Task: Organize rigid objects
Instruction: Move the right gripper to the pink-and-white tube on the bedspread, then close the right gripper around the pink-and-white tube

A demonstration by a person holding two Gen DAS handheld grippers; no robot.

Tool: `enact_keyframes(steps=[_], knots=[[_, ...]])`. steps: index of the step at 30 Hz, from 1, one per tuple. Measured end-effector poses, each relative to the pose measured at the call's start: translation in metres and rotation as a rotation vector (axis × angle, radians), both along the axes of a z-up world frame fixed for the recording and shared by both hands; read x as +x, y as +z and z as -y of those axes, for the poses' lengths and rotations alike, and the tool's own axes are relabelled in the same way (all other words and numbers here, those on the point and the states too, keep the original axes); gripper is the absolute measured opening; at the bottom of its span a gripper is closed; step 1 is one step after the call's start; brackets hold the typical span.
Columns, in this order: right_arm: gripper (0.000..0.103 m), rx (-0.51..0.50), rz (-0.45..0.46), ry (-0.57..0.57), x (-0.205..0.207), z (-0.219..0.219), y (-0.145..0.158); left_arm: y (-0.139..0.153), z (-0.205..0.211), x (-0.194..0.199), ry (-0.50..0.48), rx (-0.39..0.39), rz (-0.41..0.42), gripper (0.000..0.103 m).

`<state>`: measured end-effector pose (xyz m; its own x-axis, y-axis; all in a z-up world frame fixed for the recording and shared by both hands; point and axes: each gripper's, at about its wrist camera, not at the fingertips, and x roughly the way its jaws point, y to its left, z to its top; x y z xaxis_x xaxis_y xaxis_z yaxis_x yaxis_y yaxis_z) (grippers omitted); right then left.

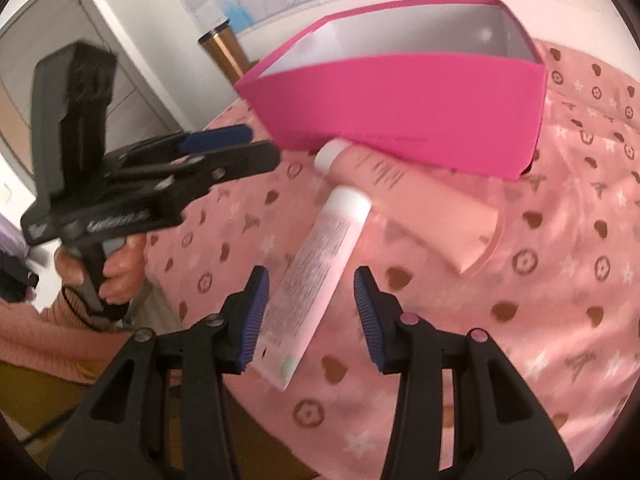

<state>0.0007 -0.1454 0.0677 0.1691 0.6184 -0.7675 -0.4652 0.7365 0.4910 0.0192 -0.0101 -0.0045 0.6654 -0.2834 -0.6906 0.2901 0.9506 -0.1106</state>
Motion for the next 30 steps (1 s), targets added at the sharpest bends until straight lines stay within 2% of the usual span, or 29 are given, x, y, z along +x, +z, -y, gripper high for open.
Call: enact_keyframes(steps=[4,9,17,20,22,25,30], knots=[[0.046,0.002,-0.024,0.037,-0.017,-0.006,-0.005,-0.009,0.0,-0.004,0.006,0.005,-0.024,0.061],[0.046,-0.053,-0.029,0.064,-0.038,-0.01,-0.01,-0.021,-0.002,-0.006,0.009,0.007,-0.057,0.061],[0.046,-0.192,0.044,0.118,-0.063,-0.016,-0.014,-0.034,0.007,-0.006,-0.027,-0.015,-0.109,0.061],[0.035,-0.208,0.055,0.103,-0.063,-0.013,-0.017,-0.041,0.015,-0.008,-0.059,-0.022,-0.146,0.061],[0.021,-0.208,0.056,0.094,-0.062,-0.009,-0.018,-0.045,0.021,-0.012,-0.095,-0.037,-0.171,0.061],[0.013,-0.18,0.037,0.069,-0.058,0.002,-0.02,-0.048,0.025,-0.02,-0.132,-0.066,-0.199,0.061],[0.012,-0.163,0.027,0.014,-0.05,0.023,-0.022,-0.051,0.029,-0.032,-0.178,-0.125,-0.239,0.061]])
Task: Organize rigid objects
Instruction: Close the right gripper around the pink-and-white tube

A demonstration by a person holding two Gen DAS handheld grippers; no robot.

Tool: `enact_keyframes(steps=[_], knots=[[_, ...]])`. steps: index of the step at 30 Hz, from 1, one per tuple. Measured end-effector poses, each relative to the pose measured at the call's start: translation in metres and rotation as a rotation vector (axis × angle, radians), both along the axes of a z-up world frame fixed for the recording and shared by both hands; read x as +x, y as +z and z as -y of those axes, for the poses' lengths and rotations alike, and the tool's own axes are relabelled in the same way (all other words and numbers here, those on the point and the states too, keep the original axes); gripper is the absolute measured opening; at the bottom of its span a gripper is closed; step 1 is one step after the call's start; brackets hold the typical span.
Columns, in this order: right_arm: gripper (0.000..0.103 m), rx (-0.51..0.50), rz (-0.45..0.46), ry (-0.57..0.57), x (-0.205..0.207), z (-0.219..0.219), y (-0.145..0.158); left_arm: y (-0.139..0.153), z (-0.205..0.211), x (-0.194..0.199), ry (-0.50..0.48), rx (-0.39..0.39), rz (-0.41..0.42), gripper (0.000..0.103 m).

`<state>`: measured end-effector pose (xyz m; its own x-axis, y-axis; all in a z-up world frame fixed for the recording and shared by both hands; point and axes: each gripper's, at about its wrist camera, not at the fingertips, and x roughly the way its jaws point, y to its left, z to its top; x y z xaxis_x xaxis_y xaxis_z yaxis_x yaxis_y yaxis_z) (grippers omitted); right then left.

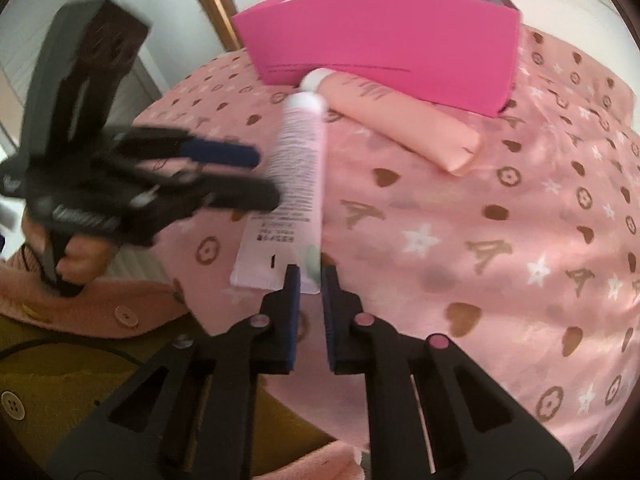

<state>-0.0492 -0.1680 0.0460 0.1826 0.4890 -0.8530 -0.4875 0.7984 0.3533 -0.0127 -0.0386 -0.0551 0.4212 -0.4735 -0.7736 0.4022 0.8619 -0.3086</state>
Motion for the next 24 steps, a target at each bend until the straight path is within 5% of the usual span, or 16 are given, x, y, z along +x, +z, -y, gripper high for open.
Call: enact_keyframes(steps=[12,21,24], knots=[[0.012,0.003,0.002,-0.152,0.035,0.027,-0.01,-0.004,0.025,-0.01,-0.1,-0.006,-0.021,0.061],[0.017,0.156,-0.117,-0.181,0.014,0.041,-0.003,0.026,-0.024,0.009,0.051,0.031,0.098,0.061],[0.029,0.182,-0.144,-0.163,0.007,0.037,-0.002,0.019,-0.032,0.027,0.099,0.058,0.074,0.061]])
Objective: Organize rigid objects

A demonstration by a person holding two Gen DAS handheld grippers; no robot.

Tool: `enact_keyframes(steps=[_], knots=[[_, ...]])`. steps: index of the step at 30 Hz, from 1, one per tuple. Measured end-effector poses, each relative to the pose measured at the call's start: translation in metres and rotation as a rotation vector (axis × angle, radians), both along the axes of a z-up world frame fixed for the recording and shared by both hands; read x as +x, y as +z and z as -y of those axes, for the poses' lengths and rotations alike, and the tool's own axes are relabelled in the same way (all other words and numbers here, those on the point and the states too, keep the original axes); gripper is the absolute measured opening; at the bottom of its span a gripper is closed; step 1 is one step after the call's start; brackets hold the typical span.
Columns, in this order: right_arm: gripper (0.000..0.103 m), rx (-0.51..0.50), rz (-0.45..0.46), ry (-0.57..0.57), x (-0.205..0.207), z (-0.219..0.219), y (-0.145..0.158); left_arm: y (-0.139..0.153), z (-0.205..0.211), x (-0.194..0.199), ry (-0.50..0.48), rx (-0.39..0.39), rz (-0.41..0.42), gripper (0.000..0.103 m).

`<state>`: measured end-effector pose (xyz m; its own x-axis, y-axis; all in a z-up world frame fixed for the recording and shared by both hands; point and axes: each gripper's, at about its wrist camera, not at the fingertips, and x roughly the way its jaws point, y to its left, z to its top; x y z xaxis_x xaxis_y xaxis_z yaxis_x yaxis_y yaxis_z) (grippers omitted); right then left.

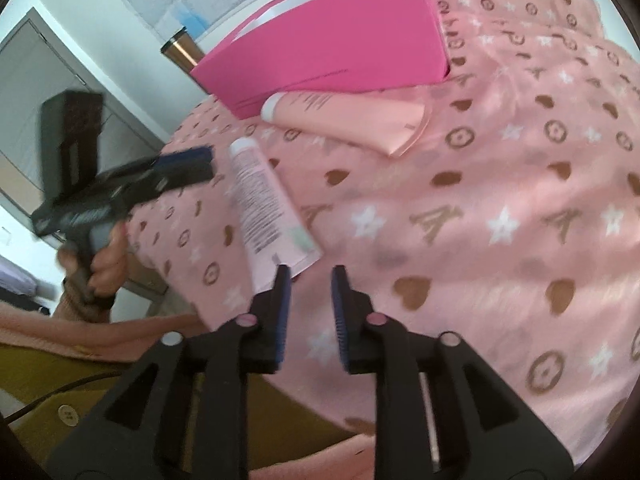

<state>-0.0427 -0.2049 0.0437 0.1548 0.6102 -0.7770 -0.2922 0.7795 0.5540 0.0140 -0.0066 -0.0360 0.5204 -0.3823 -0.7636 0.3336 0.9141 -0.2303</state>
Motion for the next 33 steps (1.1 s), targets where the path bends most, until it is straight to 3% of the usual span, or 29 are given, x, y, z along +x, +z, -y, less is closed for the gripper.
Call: enact_keyframes(steps=[9,18,25,33], knots=[[0.031,0.022,-0.019,0.038,0.002,-0.023,-0.007,-0.007,-0.007,0.019,-0.002,-0.046,-0.036,0.061],[0.032,0.014,-0.003,-0.023,0.02,-0.016,-0.008,-0.009,0.001,0.011,-0.019,-0.033,-0.057,0.061],[0.032,-0.044,0.06,-0.079,0.042,-0.008,-0.005,-0.01,0.007,0.003,-0.037,-0.052,-0.07,0.061],[0.032,-0.054,0.046,-0.113,0.06,0.0,-0.02,-0.012,0.014,0.003,-0.034,-0.042,-0.07,0.061]])
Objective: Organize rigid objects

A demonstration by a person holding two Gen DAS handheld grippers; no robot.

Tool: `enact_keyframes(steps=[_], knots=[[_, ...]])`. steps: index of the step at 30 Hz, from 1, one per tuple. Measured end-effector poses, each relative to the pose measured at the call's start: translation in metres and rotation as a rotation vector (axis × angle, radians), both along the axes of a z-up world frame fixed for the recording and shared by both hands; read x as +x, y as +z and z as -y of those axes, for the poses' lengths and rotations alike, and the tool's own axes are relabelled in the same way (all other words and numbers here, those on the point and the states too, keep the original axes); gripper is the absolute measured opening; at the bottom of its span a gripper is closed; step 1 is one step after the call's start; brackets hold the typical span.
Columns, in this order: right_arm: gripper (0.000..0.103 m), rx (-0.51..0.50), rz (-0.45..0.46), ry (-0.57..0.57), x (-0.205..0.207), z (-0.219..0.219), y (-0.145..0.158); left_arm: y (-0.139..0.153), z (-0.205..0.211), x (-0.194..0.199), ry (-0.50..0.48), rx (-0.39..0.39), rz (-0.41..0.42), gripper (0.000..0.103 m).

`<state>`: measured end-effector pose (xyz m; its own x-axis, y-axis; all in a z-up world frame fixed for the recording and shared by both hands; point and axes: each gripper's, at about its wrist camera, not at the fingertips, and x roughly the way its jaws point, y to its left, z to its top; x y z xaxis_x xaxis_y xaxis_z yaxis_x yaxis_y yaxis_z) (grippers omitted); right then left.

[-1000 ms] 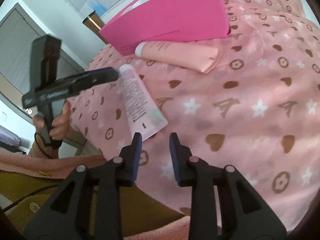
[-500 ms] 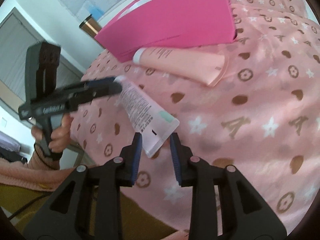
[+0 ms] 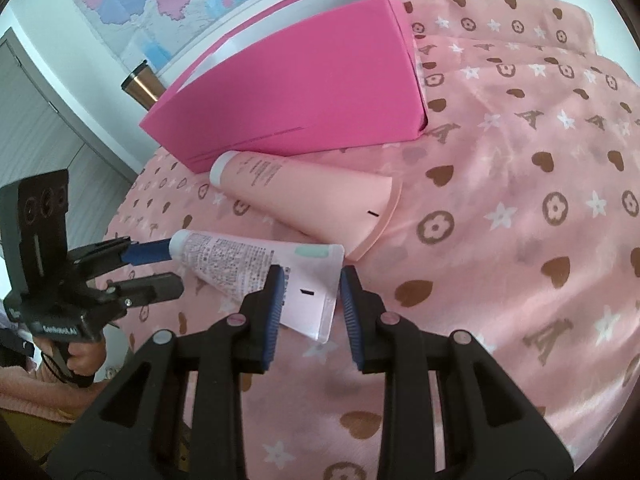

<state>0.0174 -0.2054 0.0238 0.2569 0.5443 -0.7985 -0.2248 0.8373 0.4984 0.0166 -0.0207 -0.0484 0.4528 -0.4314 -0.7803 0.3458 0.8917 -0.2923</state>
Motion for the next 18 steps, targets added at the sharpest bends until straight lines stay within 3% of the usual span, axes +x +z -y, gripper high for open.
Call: enact_keyframes(steps=[2,4,8,18], knots=[[0.033,0.006,-0.006,-0.006,-0.001,0.003,-0.001,0.001,-0.001,0.0,0.009,-0.002,0.006,0.061],[0.041,0.014,-0.018,-0.011,-0.003,0.006,-0.003,0.002,-0.002,0.001,0.016,0.001,0.012,0.06],[0.041,0.022,-0.006,-0.004,-0.011,0.005,-0.001,0.002,-0.002,0.0,0.006,0.002,0.016,0.055],[0.042,-0.018,0.027,-0.01,-0.013,-0.003,0.003,0.006,-0.001,-0.001,0.01,0.0,0.028,0.056]])
